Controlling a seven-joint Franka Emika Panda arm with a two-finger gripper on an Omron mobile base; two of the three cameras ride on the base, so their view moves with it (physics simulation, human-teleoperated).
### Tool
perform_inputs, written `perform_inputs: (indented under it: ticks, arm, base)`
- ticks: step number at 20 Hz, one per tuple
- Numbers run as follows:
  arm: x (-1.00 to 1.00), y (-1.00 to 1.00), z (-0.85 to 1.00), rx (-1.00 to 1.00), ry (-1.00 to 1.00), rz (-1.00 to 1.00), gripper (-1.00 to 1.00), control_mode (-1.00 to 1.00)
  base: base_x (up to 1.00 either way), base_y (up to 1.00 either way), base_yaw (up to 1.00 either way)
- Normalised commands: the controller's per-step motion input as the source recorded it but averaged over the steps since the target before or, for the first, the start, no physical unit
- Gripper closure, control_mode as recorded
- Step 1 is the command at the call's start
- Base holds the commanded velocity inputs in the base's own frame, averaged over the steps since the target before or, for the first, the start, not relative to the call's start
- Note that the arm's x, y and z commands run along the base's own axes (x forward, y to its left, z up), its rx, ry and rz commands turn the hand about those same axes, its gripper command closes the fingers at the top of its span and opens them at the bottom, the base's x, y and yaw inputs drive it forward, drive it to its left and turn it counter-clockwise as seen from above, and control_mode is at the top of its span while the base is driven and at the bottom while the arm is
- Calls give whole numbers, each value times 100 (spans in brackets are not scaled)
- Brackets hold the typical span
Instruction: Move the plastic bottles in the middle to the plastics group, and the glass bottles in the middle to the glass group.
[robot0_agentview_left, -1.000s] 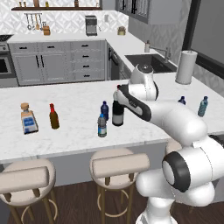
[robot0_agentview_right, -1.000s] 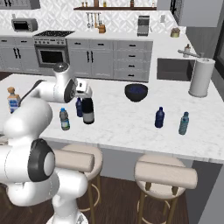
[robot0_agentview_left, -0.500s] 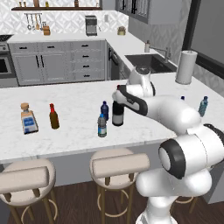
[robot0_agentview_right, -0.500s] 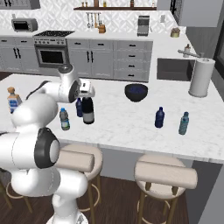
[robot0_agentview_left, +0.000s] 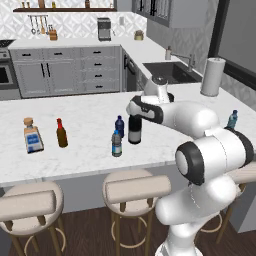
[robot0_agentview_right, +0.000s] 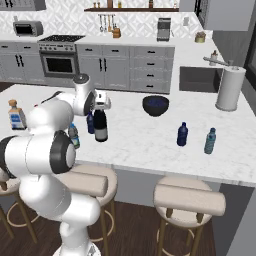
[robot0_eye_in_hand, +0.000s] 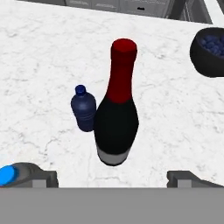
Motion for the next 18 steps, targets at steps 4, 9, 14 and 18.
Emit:
perform_inputs:
  ticks: [4,9,14,18]
  arm:
    - [25,0,-34,0,-3,5,-100,-100]
    - [42,0,-21,0,0,1,-100,-100]
    - [45,0,-10,0,0,0,-100,-100]
    - [34,1,-4,0,0,0,-100,-100]
  base:
    - [0,0,0]
    - [0,0,0]
    - [0,0,0]
    - [0,0,0]
